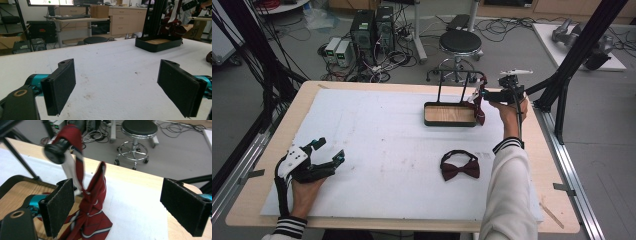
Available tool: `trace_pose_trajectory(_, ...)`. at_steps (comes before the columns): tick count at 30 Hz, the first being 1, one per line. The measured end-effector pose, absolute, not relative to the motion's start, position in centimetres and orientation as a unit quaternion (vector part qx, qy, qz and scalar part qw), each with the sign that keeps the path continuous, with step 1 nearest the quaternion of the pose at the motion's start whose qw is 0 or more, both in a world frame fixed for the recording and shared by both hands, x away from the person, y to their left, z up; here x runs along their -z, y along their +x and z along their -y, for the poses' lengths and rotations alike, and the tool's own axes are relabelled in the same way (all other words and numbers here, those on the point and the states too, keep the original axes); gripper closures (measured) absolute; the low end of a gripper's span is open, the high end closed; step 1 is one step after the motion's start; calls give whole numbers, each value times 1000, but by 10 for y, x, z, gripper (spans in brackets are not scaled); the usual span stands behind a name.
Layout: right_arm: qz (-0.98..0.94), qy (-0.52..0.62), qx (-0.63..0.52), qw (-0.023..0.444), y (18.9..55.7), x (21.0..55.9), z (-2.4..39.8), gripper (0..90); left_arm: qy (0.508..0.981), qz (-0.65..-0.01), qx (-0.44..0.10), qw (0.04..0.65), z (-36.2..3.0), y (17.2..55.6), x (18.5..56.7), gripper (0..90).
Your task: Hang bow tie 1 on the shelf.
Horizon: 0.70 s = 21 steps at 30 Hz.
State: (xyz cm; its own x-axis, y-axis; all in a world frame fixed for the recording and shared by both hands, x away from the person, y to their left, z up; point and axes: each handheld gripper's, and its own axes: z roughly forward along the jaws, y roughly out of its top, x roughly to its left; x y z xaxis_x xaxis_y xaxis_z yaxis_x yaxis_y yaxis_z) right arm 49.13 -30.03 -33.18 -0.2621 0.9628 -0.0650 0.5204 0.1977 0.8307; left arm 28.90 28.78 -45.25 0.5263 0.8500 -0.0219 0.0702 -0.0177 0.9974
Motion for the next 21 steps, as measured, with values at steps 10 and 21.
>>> trace_pose_trajectory(10,-719,511,-366,295,478,321,300,105,634,-363,-325,600,-288,289,452,155)
trace_pose_trajectory(21,-709,462,-429,316,413,300,301,106,634,-363,-321,603,-289,289,452,155)
